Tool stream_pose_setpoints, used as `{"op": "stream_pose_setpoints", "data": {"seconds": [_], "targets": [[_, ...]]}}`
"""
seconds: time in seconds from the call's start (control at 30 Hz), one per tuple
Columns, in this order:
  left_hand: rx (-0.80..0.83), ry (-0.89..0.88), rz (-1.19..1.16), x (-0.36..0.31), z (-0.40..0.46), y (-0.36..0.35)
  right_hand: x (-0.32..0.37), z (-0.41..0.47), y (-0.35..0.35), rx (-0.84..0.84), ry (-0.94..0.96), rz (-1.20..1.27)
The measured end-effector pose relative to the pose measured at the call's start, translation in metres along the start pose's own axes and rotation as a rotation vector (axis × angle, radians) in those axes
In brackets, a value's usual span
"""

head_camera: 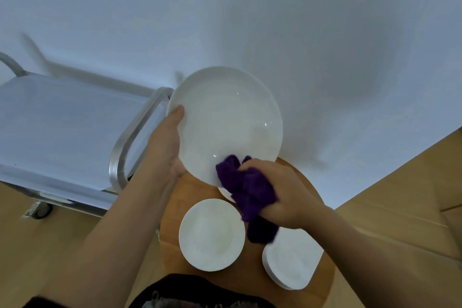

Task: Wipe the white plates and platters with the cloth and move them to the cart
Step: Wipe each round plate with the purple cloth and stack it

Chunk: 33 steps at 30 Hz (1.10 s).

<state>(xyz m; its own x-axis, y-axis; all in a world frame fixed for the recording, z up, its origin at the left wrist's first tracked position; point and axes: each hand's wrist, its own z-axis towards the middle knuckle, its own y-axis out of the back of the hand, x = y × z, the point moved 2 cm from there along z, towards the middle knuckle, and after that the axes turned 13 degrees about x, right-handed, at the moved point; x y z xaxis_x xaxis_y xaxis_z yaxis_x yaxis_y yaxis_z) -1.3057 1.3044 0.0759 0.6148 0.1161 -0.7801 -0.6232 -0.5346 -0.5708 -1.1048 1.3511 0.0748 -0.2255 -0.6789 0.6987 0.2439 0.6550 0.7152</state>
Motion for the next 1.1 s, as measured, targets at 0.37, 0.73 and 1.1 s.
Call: {"op": "stream_pose_setpoints", "data": {"seconds": [0.37,0.73,1.1], "targets": [[0.052,0.005,0.012,0.003,-0.005,-0.015,-0.002,0.002,0.003,-0.309,-0.014,-0.005],[0.182,0.043,0.232,0.004,0.002,-0.014,0.01,0.017,-0.013,-0.489,0.109,-0.263],[-0.038,0.171,-0.017,0.049,0.02,0.029,-0.014,0.011,0.011,-0.435,-0.092,1.456]]}}
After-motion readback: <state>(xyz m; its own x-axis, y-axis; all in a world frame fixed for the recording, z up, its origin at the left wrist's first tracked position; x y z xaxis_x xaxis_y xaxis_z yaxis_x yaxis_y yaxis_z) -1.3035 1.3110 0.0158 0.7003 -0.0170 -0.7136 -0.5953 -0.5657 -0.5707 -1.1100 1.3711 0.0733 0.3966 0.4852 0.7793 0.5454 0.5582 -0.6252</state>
